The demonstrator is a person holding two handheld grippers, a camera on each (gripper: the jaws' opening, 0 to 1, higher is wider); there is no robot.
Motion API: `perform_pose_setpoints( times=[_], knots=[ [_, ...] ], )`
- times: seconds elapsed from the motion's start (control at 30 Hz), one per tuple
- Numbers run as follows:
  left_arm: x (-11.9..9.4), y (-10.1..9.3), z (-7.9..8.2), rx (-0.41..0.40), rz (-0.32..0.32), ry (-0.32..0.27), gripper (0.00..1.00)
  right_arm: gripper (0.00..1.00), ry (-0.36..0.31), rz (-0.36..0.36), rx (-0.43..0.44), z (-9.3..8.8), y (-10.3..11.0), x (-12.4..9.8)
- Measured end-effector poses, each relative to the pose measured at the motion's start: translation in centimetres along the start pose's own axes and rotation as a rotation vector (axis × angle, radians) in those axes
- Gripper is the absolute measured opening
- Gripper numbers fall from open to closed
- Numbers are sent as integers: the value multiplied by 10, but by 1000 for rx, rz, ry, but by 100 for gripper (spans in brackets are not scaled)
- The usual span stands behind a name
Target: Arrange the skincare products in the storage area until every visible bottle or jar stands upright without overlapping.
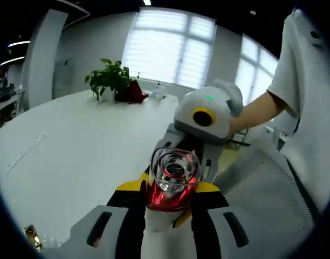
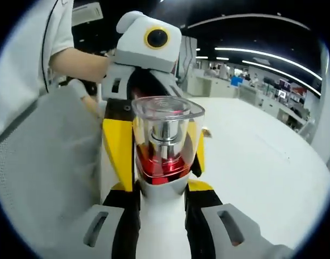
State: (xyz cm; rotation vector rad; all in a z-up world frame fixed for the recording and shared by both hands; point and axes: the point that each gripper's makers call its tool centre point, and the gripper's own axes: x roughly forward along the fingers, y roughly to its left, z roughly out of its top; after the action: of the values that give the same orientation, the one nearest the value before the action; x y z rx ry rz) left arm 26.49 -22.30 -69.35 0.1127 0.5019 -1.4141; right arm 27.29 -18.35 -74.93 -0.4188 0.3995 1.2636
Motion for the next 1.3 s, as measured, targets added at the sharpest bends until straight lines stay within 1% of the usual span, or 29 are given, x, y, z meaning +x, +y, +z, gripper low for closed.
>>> perform_pose_setpoints(
  times=[0.2,0.23,0.33,0.5,0.6,0.67,0.73,0.9,1.1,1.23,1.3],
  knots=[
    [7,17,-5,9,-11,-2,27,31,23,-34,-2,-10,-13,3],
    [7,23,-4,8,-14,-16,27,31,17,-42,-2,-9,-16,4],
    [7,37,-4,0,-17,-26,27,31,7,-66,14,-9,-25,5],
    [14,45,2,2,-33,-37,27,31,-6,-88,23,-9,-36,5],
    [17,49,4,4,-41,-35,28,31,7,-103,26,-10,-45,5],
    [18,52,6,4,-51,-36,28,31,3,-108,35,-11,-51,5],
    [20,60,9,6,-54,-34,28,31,-9,-114,48,-11,-58,6],
    [22,67,11,8,-53,-31,27,31,-14,-122,58,-10,-71,10],
    [23,84,15,-5,-45,-48,27,31,-30,-138,70,-9,-88,13],
    [24,89,17,-6,-47,-52,27,31,-39,-139,77,-9,-96,14],
    [25,92,17,-6,-48,-49,27,31,-40,-139,77,-9,-97,14]
  ],
)
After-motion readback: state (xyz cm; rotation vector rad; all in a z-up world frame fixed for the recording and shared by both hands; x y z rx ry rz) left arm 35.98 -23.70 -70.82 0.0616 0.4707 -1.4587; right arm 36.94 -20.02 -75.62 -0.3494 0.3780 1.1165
